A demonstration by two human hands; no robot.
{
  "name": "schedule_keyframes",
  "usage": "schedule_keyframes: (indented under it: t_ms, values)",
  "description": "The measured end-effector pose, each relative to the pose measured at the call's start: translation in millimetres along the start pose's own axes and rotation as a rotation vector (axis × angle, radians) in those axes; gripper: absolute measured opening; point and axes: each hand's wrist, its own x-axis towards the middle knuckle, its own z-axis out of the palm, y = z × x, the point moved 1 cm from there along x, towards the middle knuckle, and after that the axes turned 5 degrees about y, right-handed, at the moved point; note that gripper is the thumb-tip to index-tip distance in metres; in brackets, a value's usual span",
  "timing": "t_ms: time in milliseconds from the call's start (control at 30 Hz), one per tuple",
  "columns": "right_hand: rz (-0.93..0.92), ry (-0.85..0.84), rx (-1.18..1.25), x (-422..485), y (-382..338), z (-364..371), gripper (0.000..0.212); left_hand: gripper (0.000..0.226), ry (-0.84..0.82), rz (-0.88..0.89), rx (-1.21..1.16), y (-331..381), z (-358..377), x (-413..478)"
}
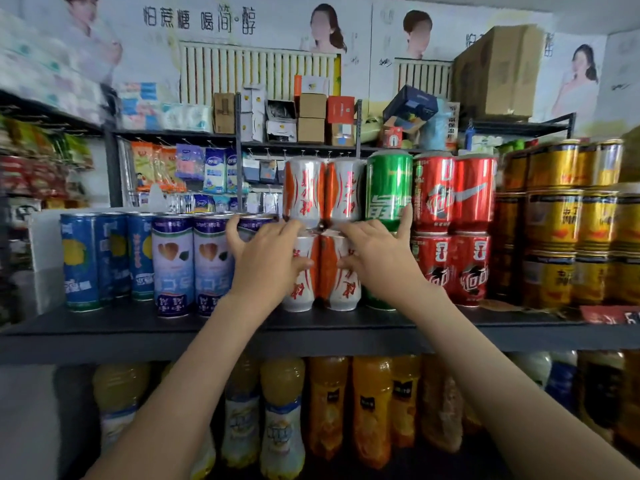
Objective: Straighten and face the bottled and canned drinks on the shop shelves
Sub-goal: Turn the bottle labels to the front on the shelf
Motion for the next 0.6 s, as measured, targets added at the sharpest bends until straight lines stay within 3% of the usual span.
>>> schedule_keyframes:
  t_ms: [200, 333, 433, 600]
  values:
    - [-0.066, 0.015, 0.090, -2.7, 9.9, -2.0, 0.054, 0.041, -0.104, -0.044, -0.041, 4.1, -8.6, 4.4]
    - [-0.076, 0.226, 0.212, -1.5, 25.9, -19.2, 0.049, 0.048, -0.112, -0.055, 0.004, 10.8, -10.0, 4.0]
    - [0.019, 0.337, 0.205, 13.8, 47.0, -41.2, 0.059, 0.049, -0.049, -0.043, -0.036, 25.7, -13.8, 12.9]
    - [0.074, 0.188, 0.085, 25.1, 73.7, -52.5, 0.080, 0.040, -0.010, -0.164, -0.336, 59.4, -16.2, 40.1]
